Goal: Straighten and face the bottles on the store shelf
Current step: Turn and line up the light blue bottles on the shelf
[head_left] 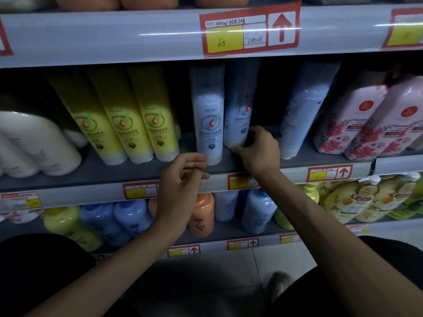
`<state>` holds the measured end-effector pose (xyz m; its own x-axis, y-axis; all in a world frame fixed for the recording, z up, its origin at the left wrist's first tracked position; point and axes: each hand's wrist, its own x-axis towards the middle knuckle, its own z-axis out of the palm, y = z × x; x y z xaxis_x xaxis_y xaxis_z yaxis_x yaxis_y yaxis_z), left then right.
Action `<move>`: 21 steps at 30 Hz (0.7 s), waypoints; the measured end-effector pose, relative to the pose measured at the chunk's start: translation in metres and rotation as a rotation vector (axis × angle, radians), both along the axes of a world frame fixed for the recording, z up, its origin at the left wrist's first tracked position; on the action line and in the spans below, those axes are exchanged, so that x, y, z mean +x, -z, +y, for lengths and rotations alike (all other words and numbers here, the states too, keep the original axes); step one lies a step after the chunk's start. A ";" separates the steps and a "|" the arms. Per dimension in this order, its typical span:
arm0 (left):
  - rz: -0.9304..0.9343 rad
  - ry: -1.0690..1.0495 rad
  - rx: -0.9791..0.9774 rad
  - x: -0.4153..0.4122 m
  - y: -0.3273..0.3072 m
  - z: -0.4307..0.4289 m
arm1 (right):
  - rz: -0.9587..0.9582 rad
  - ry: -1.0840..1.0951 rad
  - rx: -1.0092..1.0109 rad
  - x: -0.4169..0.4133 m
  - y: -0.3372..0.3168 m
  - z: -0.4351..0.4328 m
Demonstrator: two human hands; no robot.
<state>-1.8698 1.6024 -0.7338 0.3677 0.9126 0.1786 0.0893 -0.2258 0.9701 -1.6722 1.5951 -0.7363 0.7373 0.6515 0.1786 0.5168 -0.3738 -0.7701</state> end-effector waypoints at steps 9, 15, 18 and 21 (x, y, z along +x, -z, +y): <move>0.013 0.019 -0.021 0.003 0.001 -0.003 | -0.017 0.100 -0.011 -0.011 -0.002 0.006; 0.010 0.009 -0.027 0.006 0.002 -0.003 | -0.063 0.087 -0.052 -0.013 0.000 0.015; 0.014 0.012 -0.028 0.007 0.003 -0.002 | -0.061 0.060 -0.056 -0.010 0.002 0.016; 0.002 0.011 -0.031 0.008 0.004 -0.002 | -0.071 0.066 -0.047 -0.008 0.004 0.017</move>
